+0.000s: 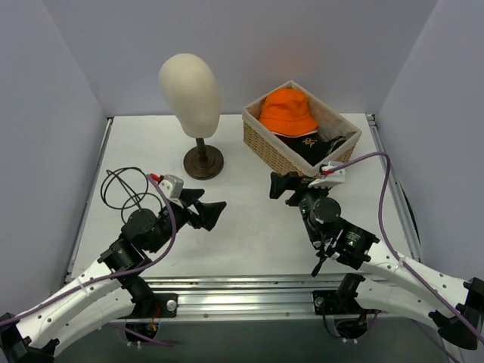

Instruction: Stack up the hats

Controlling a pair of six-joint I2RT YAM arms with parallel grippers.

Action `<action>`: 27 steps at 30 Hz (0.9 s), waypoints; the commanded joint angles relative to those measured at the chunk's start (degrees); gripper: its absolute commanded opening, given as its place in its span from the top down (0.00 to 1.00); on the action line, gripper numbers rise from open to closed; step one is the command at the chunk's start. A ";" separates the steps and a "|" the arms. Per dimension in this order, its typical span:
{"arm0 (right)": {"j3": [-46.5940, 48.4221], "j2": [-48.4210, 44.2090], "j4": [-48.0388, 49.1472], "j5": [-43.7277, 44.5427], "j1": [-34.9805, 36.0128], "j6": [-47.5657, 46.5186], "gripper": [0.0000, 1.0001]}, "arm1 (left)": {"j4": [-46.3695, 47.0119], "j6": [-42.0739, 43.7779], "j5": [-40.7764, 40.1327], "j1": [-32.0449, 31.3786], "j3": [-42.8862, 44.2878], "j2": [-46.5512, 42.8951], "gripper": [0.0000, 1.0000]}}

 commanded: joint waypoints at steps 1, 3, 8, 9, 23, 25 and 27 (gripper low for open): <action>-0.33 -1.18 1.64 2.96 0.47 0.32 0.00 | 0.25 0.17 -3.60 -0.24 2.49 -0.34 0.06; -0.16 -1.45 0.93 3.05 0.47 -0.73 0.00 | -0.11 0.17 -5.27 -0.24 2.67 0.10 0.06; 0.19 -0.92 -1.35 8.31 0.30 -1.53 0.01 | -2.38 -1.24 -7.73 -0.24 6.18 2.47 0.06; 0.46 -0.66 -1.62 8.32 0.30 -1.53 0.01 | -4.83 -2.37 -9.30 -0.24 7.32 3.43 0.06; 12.40 8.21 -16.18 12.37 -13.56 9.27 0.14 | -3.62 0.24 -14.85 -6.30 5.05 4.76 0.06; 15.21 11.37 -17.17 8.00 -15.86 9.37 0.14 | -1.43 1.57 -14.77 -7.88 3.47 4.50 0.06; 16.10 14.18 -14.46 2.64 -17.10 5.79 0.14 | -1.16 1.75 -14.68 -7.89 2.85 3.27 0.06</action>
